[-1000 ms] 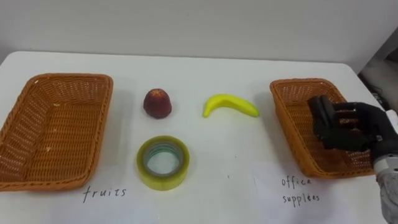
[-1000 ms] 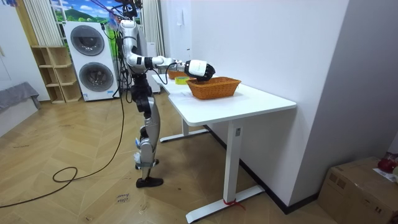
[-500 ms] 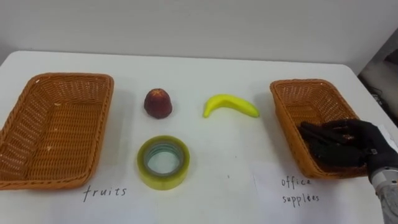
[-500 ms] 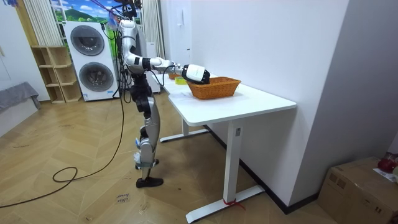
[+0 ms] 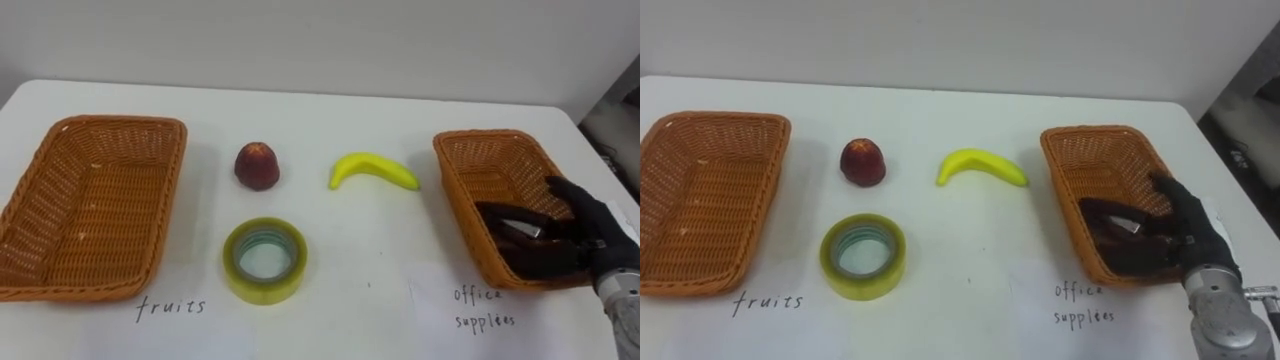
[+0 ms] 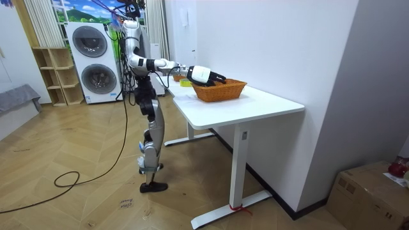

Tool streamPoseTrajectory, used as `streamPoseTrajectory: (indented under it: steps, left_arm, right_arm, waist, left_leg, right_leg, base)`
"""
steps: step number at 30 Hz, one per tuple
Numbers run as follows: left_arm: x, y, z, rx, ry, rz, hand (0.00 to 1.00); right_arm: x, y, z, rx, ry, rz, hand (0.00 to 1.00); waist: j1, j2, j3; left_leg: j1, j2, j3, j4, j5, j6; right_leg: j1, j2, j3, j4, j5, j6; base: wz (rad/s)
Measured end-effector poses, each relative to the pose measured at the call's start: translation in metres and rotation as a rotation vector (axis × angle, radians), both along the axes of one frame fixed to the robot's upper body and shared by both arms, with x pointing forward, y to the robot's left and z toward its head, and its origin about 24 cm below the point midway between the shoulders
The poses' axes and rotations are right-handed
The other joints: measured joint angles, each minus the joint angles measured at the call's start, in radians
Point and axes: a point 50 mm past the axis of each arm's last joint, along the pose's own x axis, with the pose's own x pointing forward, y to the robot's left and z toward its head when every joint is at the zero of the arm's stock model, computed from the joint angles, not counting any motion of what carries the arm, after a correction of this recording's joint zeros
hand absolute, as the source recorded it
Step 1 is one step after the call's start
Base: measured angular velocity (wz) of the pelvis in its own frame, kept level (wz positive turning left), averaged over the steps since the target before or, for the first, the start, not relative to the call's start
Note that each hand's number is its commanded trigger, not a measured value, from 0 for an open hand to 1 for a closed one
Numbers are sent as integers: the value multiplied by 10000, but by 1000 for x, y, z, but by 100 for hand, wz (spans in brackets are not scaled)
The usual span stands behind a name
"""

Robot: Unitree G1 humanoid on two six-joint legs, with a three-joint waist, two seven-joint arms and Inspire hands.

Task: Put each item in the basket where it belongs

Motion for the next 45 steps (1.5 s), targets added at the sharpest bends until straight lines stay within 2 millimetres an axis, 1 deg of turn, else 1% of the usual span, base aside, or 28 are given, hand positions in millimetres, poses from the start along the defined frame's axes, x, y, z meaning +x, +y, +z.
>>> streamPoseTrajectory:
  steps: [10,14,19,24,29,32,39,45]
  left_arm:
    - [-1,1,0,32,-4,102,0]
    - [0,2,1,96,-62,119,0]
    - [-1,3,2,118,-60,119,0]
    - [-9,1,1,68,202,209,0]
    - [-17,0,0,19,409,294,0]
    - [-19,-1,-1,-26,469,309,0]
    - [-16,-3,-3,-140,333,659,0]
    - [-13,-3,-3,15,223,520,0]
  right_arm:
    - [0,0,0,22,-8,-6,0]
    - [0,0,0,-31,-10,-20,0]
    - [1,0,4,-486,-38,63,0]
    - [5,3,19,-925,-723,71,0]
    - [14,10,51,-1347,-2291,150,0]
    - [16,13,64,-1534,-2940,200,0]
    - [17,17,75,-1157,-3787,173,0]
    - [16,26,96,-1037,-4883,338,0]
  waist:
    - [1,26,-1]
    - [13,36,-10]
    - [30,24,-18]
    - [1,5,-8]
    - [-26,9,-2]
    - [10,-36,-1]
    - [18,-30,12]
    - [27,1,10]
  left_leg:
    - [10,-4,-7,8,0,0]
    - [50,4,60,-8,0,0]
    - [163,14,138,-136,0,1]
    - [168,26,216,-135,0,0]
    - [160,26,153,-142,-1,-1]
    - [161,27,141,-139,-1,-2]
    - [126,28,134,-133,-1,-1]
    - [90,43,167,-141,-2,-5]
  right_leg:
    - [16,-4,1,-4,0,0]
    - [21,3,111,18,0,0]
    - [63,13,130,62,-1,1]
    - [47,20,134,67,-1,0]
    - [58,22,112,24,-1,0]
    - [61,27,100,4,0,0]
    - [19,27,111,5,0,0]
    - [-31,46,112,1,0,0]
  base:
    - [0]
    - [-3]
    - [-5]
    - [-1]
    - [0]
    - [0]
    - [0]
    - [0]
